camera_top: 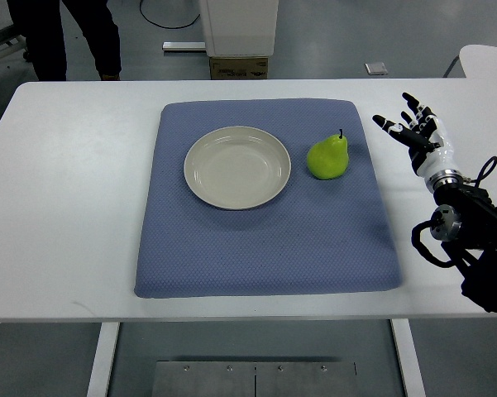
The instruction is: Place pear on plate with right hand
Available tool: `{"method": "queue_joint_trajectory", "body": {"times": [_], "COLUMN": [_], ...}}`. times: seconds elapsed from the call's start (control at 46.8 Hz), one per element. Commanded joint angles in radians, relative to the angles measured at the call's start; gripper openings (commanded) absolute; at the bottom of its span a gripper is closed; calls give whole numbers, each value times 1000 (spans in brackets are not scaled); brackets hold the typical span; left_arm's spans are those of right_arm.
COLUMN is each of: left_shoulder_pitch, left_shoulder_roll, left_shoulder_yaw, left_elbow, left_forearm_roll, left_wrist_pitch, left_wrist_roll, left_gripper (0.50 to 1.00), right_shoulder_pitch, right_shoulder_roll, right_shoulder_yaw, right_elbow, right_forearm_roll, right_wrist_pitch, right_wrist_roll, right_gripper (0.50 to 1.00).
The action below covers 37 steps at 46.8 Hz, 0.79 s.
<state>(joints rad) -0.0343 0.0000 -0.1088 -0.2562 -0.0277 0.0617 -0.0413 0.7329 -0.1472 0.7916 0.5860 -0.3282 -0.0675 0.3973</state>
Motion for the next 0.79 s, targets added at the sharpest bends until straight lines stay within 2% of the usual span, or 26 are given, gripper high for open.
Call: {"method": "queue_joint_trajectory", "body": {"times": [0.0,0.769], "left_shoulder_pitch": [1,-1], "left_shoulder_roll": [0,0], "left_shoulder_yaw": [0,1], "left_elbow": [0,0], "left_forearm_roll": [0,0], "left_wrist_pitch": [1,-2], "left_wrist_roll": [-2,0], "left_gripper": [1000,1000], "right_shoulder_pitch": [-1,5], "right_shoulder_roll": [-2,-3], "right_shoulder_yaw": [0,0], "right_elbow": [0,-3], "right_forearm_roll": [0,0], "right_wrist_pitch": [0,14], "right_wrist_roll": [0,-1], "right_gripper": [1000,1000]}}
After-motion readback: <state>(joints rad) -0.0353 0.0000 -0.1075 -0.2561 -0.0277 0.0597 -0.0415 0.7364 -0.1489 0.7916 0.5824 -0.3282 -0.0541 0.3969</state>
